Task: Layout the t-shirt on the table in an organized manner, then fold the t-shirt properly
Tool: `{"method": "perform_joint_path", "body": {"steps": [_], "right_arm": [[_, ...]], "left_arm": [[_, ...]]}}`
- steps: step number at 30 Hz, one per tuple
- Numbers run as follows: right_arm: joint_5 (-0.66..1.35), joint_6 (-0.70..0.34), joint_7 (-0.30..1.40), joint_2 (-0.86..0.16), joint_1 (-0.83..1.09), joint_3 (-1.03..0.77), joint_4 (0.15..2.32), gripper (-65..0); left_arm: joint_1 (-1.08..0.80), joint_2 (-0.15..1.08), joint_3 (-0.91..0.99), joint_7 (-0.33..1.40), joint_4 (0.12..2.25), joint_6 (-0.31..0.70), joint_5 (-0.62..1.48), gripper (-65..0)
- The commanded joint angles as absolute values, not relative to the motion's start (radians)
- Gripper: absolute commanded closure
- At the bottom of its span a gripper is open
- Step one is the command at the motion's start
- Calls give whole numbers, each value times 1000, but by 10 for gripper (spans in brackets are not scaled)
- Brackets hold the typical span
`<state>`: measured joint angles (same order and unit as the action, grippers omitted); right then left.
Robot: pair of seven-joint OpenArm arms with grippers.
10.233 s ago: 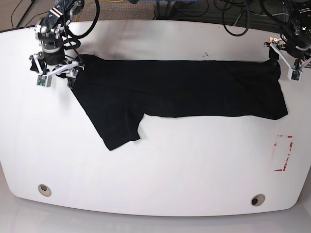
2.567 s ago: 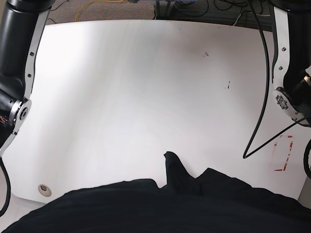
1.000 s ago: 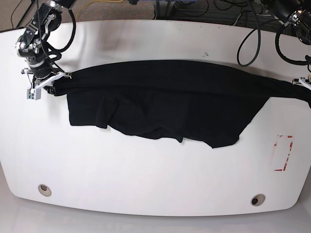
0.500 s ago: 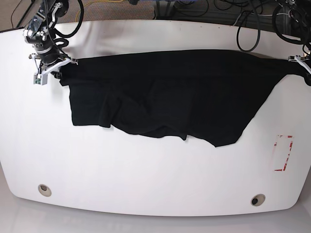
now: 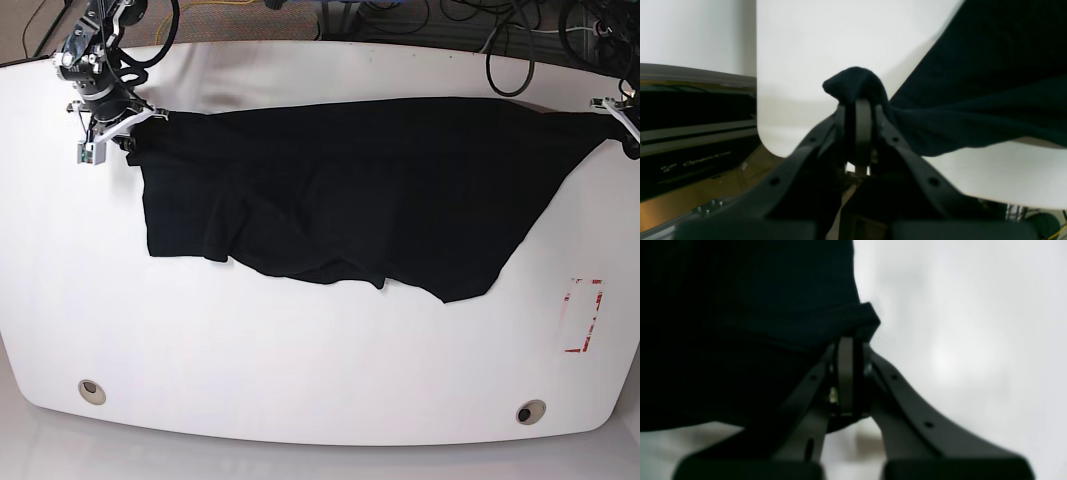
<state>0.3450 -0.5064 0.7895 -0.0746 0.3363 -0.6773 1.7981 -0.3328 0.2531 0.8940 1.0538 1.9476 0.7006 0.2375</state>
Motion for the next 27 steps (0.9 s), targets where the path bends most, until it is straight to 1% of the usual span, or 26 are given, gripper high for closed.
{"method": "perform_joint_path", "body": {"steps": [1, 3, 4, 5, 7, 9, 12, 17, 25, 27], "right_arm": [[358, -513, 769, -87, 334, -684, 1817, -2], [358, -513, 769, -85, 334, -684, 1817, -2], [358, -513, 769, -85, 332, -684, 1817, -2], [358, -513, 769, -85, 332, -684, 1817, -2], [358, -513, 769, -85, 329, -682, 1817, -2], [358, -513, 769, -85, 329, -682, 1817, -2], [358, -512, 769, -85, 326, -680, 1817, -2], [358, -512, 769, -85, 306, -682, 1817, -2], [358, -510, 769, -85, 298, -680, 1817, 0], [358, -509, 769, -85, 297, -679, 1817, 0]], "left_arm": [[-337, 271, 891, 1038, 1962, 698, 240, -111], [-337, 271, 874, 1038, 1962, 698, 237, -206], [-338, 271, 866, 1038, 1962, 698, 237, -265], [-338, 271, 863, 1040, 1963, 698, 237, -297], [-337, 271, 860, 1040, 1963, 698, 237, -397], [-332, 271, 858, 1040, 1963, 698, 237, -428], [-320, 274, 826, 1040, 1963, 698, 242, -417], [-237, 274, 734, 1041, 1963, 698, 237, -400], [-33, 255, 590, 1041, 1943, 698, 234, -397], [18, 245, 555, 1041, 1919, 657, 234, -397]]}}
